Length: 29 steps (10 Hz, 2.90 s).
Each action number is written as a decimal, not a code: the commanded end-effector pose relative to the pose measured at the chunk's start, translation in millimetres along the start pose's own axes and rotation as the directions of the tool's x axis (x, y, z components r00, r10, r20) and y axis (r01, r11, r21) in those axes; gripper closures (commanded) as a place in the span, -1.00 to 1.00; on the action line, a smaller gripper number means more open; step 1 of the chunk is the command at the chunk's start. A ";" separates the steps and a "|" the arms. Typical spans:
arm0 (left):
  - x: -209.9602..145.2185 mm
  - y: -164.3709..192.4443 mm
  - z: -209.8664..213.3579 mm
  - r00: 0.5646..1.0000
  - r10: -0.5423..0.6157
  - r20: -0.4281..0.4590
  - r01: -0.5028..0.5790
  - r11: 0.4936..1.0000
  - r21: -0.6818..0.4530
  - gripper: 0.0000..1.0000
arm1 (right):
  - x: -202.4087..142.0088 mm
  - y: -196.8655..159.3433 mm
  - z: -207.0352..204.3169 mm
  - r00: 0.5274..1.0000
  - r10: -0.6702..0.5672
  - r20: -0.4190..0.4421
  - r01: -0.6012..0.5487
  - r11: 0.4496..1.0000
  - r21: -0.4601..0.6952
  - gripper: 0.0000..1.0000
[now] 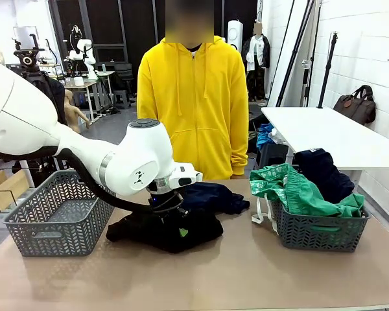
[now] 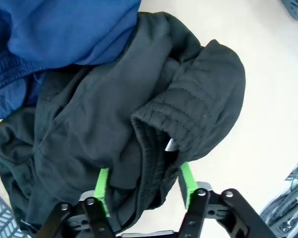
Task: Sort the tops and bottoms.
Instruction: Lift clothes from the center of the table with your left hand, then sort the clothes according to human instructions.
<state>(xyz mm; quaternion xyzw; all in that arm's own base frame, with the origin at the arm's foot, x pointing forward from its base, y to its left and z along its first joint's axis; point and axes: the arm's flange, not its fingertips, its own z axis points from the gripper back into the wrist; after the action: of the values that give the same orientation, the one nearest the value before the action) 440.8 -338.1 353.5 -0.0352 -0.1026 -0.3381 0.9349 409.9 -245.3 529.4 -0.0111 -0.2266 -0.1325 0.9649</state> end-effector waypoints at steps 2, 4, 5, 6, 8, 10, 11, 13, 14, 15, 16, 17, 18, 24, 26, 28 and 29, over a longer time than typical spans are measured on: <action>-1.5 -2.6 8.8 1.000 -0.017 -0.023 0.016 0.999 -0.036 1.00 | -2.1 -0.4 -0.4 1.000 0.015 -0.011 -0.015 1.000 -0.014 -1.00; -3.6 -6.4 15.0 1.000 -0.023 -0.010 0.022 0.999 -0.049 1.00 | -2.1 -0.4 -0.4 1.000 0.015 -0.011 -0.015 1.000 -0.014 -1.00; -4.4 -5.4 17.7 1.000 -0.015 -0.011 0.015 0.999 -0.049 1.00 | -2.1 -0.4 -0.4 1.000 0.015 -0.011 -0.015 1.000 -0.014 -1.00; -6.3 -5.5 22.6 1.000 -0.003 -0.010 0.002 0.999 -0.053 1.00 | -2.1 -0.4 -0.4 1.000 0.015 -0.011 -0.015 1.000 -0.014 -1.00; -6.5 -1.5 37.1 1.000 0.024 0.015 -0.023 0.998 -0.052 1.00 | -2.1 -0.4 -0.4 1.000 0.015 -0.011 -0.015 1.000 -0.014 -1.00; -3.5 0.9 49.8 0.999 0.046 0.025 -0.045 0.997 -0.060 1.00 | -2.1 -0.4 -0.4 1.000 0.015 -0.011 -0.015 1.000 -0.014 -1.00; -0.7 -0.2 62.1 0.999 0.033 0.007 -0.033 0.997 -0.063 1.00 | -2.1 -0.4 -0.4 1.000 0.015 -0.011 -0.015 1.000 -0.014 -1.00; 19.5 2.4 109.6 0.998 0.011 0.060 -0.009 1.000 -0.019 1.00 | -2.1 -0.4 -0.4 1.000 0.015 -0.011 -0.015 1.000 -0.014 -1.00; 36.4 5.9 146.0 0.993 0.033 0.111 -0.033 0.999 -0.001 1.00 | -2.1 -0.4 -0.4 1.000 0.015 -0.011 -0.015 1.000 -0.014 -1.00; 54.1 3.6 186.9 0.985 0.051 0.168 -0.061 0.997 0.054 1.00 | -2.1 -0.4 -0.4 1.000 0.015 -0.011 -0.015 1.000 -0.014 -1.00; 69.6 -3.6 221.6 0.965 0.018 0.260 -0.059 0.987 0.150 1.00 | -2.1 -0.4 -0.4 1.000 0.015 -0.011 -0.015 1.000 -0.014 -1.00; 86.2 -13.3 261.2 0.957 0.008 0.289 -0.054 0.987 0.152 1.00 | -2.1 -0.4 -0.4 1.000 0.015 -0.011 -0.015 1.000 -0.014 -1.00; 102.6 -24.6 298.0 0.951 0.005 0.309 -0.059 0.984 0.165 1.00 | -2.1 -0.4 -0.4 1.000 0.015 -0.011 -0.015 1.000 -0.014 -1.00; 150.6 -85.1 461.0 0.887 0.092 0.452 -0.196 0.962 0.190 1.00 | -2.1 -0.4 -0.4 1.000 0.015 -0.011 -0.015 1.000 -0.014 -1.00; 139.2 -70.7 475.3 0.865 0.139 0.481 -0.236 0.961 0.147 1.00 | -2.1 -0.4 -0.4 1.000 0.015 -0.011 -0.015 1.000 -0.014 -1.00; 122.3 -58.7 483.4 0.857 0.147 0.494 -0.250 0.957 0.149 1.00 | -2.1 -0.4 -0.4 1.000 0.015 -0.011 -0.015 1.000 -0.014 -1.00; 123.5 -64.9 467.3 0.871 0.123 0.475 -0.218 0.964 0.149 1.00 | -2.1 -0.4 -0.4 1.000 0.015 -0.011 -0.015 1.000 -0.014 -1.00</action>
<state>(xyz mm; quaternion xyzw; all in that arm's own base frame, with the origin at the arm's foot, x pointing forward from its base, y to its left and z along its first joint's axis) 415.0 -397.0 840.5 -0.0309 -0.3548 -0.2189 0.9084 409.8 -245.3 529.3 -0.0113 -0.2264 -0.1323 0.9649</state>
